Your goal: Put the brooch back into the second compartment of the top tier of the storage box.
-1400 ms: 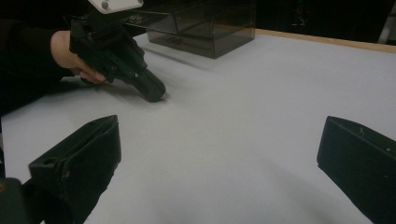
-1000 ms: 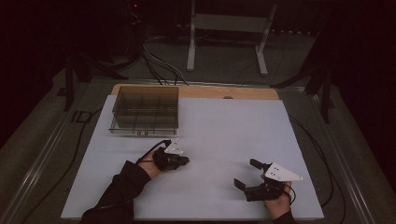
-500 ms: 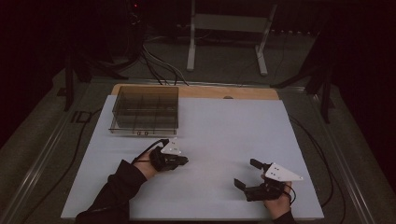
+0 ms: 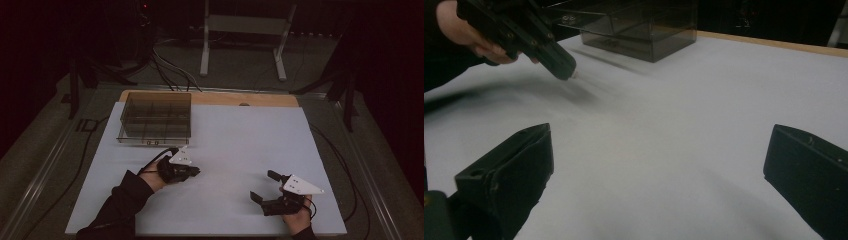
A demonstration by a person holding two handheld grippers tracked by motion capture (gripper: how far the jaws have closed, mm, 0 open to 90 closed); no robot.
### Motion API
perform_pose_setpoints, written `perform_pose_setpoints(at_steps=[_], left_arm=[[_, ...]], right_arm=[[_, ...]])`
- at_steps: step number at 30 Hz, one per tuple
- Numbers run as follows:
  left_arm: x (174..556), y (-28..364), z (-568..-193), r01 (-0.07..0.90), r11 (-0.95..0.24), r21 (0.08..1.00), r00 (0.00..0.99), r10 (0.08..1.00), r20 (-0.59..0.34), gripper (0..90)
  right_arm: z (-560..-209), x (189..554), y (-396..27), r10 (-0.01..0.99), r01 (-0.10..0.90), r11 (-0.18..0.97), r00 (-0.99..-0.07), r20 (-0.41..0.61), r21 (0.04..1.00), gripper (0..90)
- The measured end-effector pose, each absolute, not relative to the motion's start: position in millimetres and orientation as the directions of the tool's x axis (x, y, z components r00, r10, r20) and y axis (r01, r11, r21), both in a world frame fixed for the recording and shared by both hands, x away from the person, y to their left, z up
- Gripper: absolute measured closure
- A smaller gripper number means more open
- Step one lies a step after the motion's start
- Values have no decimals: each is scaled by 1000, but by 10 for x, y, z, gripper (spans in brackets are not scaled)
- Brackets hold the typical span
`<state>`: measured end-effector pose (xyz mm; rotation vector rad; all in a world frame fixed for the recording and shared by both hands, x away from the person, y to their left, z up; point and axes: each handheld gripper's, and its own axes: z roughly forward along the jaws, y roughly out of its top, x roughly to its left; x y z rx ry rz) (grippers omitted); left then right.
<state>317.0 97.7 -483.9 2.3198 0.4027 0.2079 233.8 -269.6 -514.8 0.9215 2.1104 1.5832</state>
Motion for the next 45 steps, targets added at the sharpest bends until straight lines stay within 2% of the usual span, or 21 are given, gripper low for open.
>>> perform_pose_setpoints(at_steps=[45], left_arm=[[3215,1179,-4396,252,-610,751,916,402,19,877]], right_arm=[[-5149,2339,-2696,677,293,162,-728,110,942,0]])
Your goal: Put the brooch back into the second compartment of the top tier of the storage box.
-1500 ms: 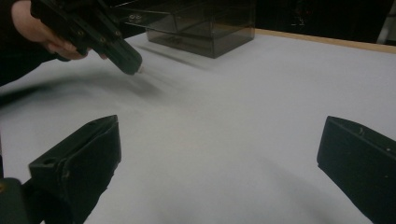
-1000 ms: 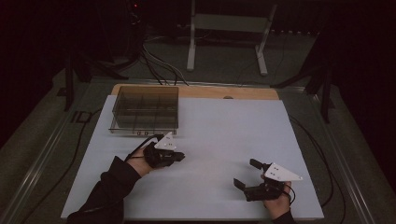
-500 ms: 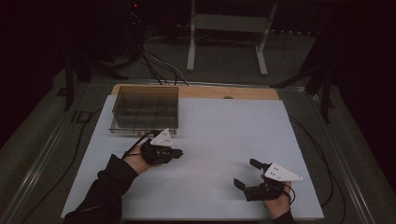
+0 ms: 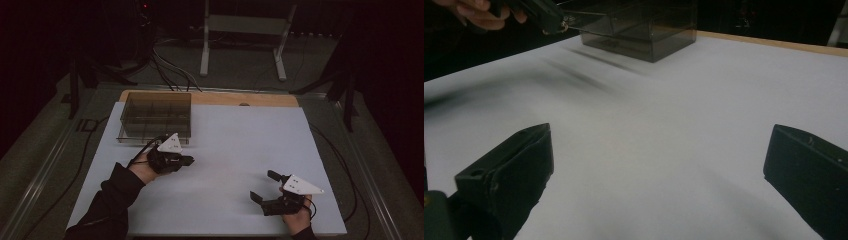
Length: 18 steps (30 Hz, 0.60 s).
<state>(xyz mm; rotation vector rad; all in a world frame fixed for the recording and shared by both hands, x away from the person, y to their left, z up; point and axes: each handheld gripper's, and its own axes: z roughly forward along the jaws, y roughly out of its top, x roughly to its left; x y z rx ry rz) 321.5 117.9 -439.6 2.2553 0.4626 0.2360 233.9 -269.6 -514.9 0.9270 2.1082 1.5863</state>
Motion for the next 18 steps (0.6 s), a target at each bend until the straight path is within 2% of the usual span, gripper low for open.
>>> perform_pose_setpoints(at_steps=[18], left_arm=[[3284,1324,-4158,263,-568,780,898,439,17,877]], right_arm=[[-5149,2336,-2694,676,293,162,-729,111,942,0]])
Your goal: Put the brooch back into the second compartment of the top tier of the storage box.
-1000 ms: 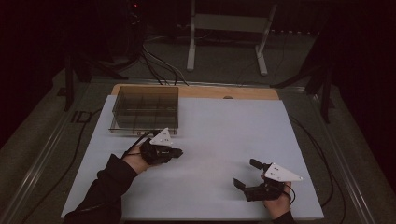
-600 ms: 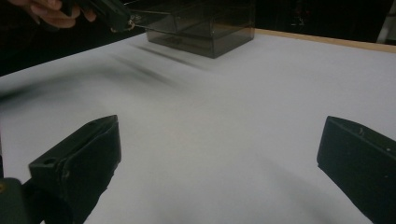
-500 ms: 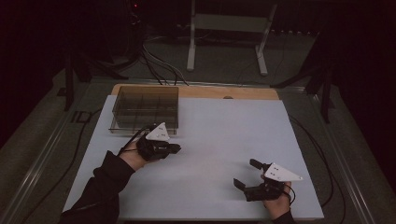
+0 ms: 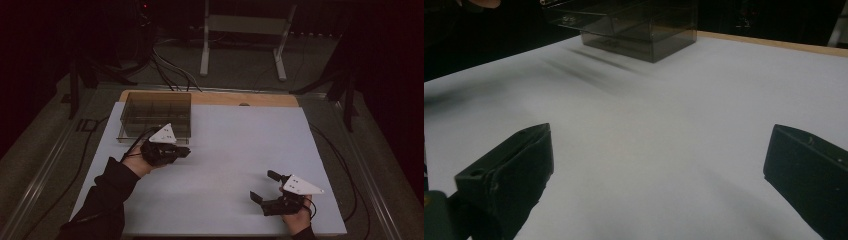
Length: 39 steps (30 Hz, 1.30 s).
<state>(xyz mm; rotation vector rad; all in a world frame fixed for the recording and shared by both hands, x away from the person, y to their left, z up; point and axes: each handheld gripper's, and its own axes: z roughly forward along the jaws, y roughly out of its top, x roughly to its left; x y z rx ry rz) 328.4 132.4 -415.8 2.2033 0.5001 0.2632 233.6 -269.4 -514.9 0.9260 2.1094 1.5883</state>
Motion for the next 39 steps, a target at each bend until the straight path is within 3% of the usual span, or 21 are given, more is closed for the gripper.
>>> perform_pose_setpoints(at_steps=[39], left_arm=[[3584,1906,-3997,381,-465,799,761,648,14,876]], right_arm=[[-5154,2337,-2680,674,295,167,-730,109,941,0]])
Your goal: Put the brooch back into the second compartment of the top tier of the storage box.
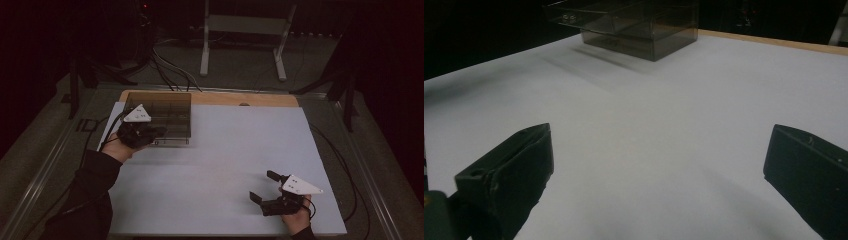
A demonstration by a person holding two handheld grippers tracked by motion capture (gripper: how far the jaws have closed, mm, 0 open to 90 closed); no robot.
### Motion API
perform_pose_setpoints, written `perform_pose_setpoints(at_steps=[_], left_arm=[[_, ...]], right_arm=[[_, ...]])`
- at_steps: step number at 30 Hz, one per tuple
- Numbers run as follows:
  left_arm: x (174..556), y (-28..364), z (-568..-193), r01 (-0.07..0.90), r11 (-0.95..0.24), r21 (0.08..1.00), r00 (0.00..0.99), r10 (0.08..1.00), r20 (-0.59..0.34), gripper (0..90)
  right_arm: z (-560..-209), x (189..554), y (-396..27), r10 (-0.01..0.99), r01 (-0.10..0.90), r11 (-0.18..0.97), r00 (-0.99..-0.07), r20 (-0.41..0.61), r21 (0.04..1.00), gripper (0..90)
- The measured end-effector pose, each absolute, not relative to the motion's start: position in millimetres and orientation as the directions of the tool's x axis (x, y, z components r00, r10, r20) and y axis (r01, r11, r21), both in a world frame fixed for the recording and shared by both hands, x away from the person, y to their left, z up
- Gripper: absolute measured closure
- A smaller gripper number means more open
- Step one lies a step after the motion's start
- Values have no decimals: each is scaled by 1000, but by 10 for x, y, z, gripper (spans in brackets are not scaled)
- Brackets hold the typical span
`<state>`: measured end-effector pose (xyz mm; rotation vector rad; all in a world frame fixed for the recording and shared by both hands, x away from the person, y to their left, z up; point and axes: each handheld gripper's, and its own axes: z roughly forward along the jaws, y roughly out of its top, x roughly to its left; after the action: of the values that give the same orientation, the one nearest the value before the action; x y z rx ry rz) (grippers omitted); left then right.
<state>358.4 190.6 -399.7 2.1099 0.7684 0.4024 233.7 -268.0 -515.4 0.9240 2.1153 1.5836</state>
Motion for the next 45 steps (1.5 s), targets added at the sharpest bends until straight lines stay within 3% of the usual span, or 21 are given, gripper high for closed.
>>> perform_pose_setpoints(at_steps=[23,45], left_arm=[[3797,2202,-4300,491,-347,799,619,784,-40,875],[3950,2140,-4459,541,-352,764,592,804,-49,873]], right_arm=[[-5156,2334,-2675,672,295,171,-733,107,940,0],[-5164,2339,-2675,669,299,170,-735,112,939,0]])
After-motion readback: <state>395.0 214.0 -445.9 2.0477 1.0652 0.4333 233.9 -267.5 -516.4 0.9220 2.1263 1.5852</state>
